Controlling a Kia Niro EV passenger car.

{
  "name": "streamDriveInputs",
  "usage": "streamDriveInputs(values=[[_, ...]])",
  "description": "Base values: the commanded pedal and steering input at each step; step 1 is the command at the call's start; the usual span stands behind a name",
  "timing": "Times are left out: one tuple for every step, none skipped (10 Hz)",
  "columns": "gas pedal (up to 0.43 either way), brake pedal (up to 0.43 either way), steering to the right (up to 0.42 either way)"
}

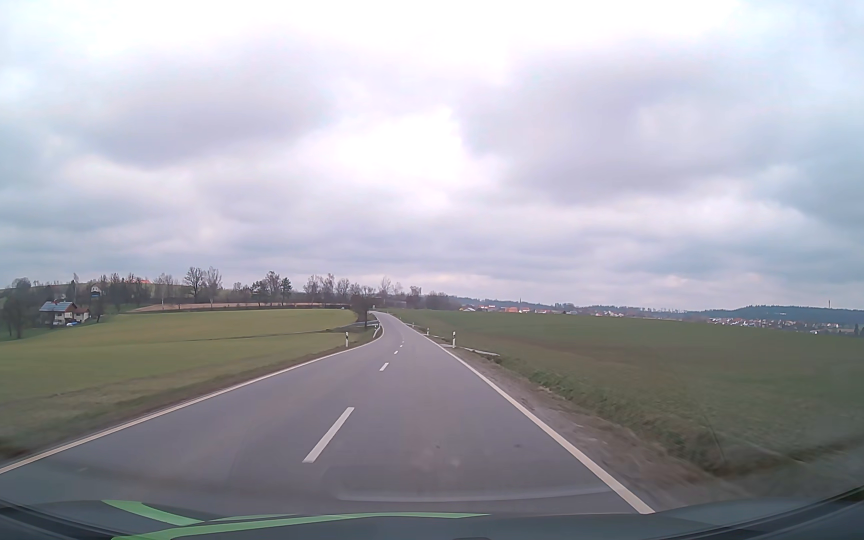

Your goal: Follow the waypoints while adhering to traffic rules and regulations

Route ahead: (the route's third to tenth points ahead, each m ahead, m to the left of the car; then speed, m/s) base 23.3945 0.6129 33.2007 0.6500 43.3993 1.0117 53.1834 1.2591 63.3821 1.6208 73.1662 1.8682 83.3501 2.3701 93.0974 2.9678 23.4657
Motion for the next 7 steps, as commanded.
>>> streamDriveInputs(values=[[0.22, 0.0, -0.006], [0.22, 0.0, -0.006], [0.22, 0.0, -0.006], [0.22, 0.0, -0.005], [0.22, 0.0, -0.005], [0.22, 0.0, -0.005], [0.22, 0.0, -0.005]])
